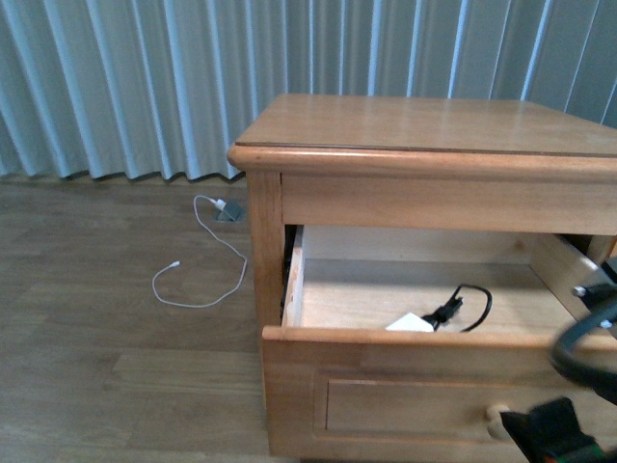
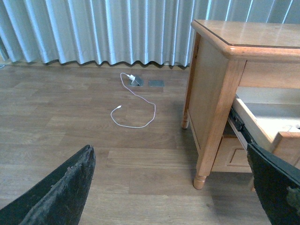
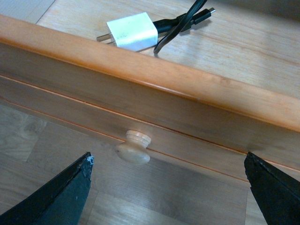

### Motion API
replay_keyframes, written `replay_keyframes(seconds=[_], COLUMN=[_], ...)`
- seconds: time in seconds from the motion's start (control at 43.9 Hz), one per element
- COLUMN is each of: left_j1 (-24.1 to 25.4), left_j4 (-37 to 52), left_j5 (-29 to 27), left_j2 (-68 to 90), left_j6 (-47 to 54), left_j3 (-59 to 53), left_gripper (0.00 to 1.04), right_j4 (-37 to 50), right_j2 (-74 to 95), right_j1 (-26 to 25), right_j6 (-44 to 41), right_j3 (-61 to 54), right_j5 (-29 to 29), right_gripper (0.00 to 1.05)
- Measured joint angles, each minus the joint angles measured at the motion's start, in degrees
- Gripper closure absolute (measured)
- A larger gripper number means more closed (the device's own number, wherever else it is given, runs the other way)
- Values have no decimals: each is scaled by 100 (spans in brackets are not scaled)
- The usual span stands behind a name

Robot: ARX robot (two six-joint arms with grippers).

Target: Put charger into drawer

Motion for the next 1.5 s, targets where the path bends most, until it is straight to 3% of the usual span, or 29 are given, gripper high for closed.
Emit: replay_keyframes(seconds=[0.842, 1.092, 1.502], left_j1=[0, 0, 0], left_j4=[0, 0, 0], left_j5=[-2, -2, -2], left_j2=[-2, -2, -2], left_j6=[0, 0, -2], left_j3=[0, 0, 0], left_gripper=[6, 6, 6], right_j4=[597, 693, 758], right_j2=[3250, 3331, 584], right_j1=[240, 264, 4], right_j6=[254, 468, 531], right_j3=[3777, 3847, 1613], right_j5=[682, 780, 420], right_gripper=[8, 8, 8])
